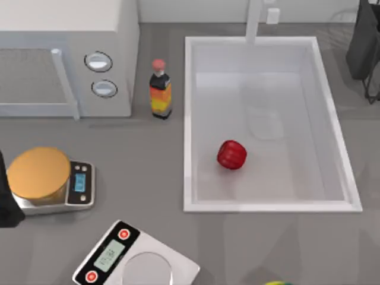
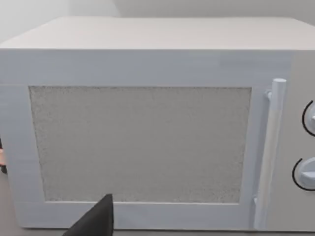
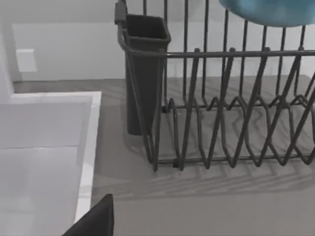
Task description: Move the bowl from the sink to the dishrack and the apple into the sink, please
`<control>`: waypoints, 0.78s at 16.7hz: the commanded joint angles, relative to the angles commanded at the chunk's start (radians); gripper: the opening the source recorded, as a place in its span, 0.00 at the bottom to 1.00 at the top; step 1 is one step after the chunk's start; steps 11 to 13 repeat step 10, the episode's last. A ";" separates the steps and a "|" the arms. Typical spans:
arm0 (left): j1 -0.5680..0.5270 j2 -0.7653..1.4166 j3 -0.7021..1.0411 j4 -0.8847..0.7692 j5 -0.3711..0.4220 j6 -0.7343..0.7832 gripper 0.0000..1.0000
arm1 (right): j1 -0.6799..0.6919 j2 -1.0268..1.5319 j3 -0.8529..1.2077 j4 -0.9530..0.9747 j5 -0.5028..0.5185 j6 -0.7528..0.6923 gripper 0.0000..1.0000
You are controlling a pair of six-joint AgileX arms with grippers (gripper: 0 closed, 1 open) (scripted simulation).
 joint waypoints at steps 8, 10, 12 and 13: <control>0.000 0.000 0.000 0.000 0.000 0.000 1.00 | -0.021 -0.454 -0.052 -0.256 -0.120 -0.006 1.00; 0.000 0.000 0.000 0.000 0.000 0.000 1.00 | -0.022 -0.464 -0.053 -0.259 -0.124 -0.007 1.00; 0.000 0.000 0.000 0.000 0.000 0.000 1.00 | -0.022 -0.464 -0.053 -0.259 -0.124 -0.007 1.00; 0.000 0.000 0.000 0.000 0.000 0.000 1.00 | -0.022 -0.464 -0.053 -0.259 -0.124 -0.007 1.00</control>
